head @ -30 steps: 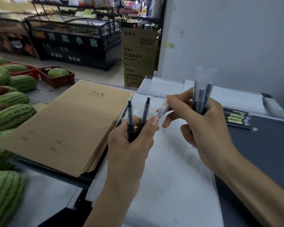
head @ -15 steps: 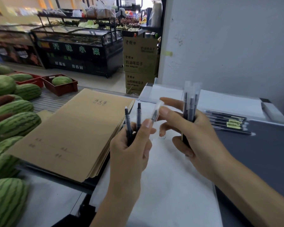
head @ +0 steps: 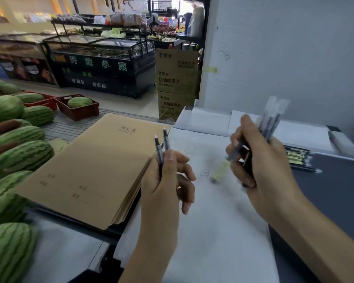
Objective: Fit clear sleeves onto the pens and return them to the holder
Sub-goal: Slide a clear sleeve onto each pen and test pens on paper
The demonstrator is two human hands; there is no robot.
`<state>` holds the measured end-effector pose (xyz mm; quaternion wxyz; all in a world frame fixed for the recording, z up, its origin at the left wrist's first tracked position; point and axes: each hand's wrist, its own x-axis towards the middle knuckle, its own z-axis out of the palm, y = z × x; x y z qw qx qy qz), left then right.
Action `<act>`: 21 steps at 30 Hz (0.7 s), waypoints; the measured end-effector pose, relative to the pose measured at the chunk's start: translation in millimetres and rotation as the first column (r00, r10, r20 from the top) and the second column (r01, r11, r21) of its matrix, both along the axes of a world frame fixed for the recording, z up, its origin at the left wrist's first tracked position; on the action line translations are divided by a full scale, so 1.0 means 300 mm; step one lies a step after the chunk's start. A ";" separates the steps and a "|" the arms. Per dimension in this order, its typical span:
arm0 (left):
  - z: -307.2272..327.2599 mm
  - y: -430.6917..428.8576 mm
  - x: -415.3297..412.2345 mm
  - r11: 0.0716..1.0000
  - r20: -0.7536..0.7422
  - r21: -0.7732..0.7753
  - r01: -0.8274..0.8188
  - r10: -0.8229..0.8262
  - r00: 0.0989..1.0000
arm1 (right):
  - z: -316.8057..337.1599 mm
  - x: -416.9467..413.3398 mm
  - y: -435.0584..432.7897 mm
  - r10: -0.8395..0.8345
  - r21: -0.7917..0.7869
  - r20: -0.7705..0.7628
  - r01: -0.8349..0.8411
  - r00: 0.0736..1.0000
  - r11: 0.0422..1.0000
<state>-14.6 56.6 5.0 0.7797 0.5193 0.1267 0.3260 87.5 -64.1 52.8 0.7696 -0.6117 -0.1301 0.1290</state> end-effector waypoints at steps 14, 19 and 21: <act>-0.010 0.036 -0.010 0.972 0.173 -0.229 -0.058 0.099 0.980 | -0.074 -0.004 0.048 -0.095 -0.045 0.440 0.128 0.893 0.991; -0.001 0.035 -0.011 0.966 0.168 -0.253 -0.059 0.104 0.980 | -0.101 -0.006 0.057 -0.053 -0.125 0.407 0.113 0.912 0.986; 0.001 0.035 -0.013 0.963 0.149 -0.262 -0.064 0.105 0.983 | -0.111 -0.002 0.061 -0.013 -0.206 0.300 0.078 0.954 0.975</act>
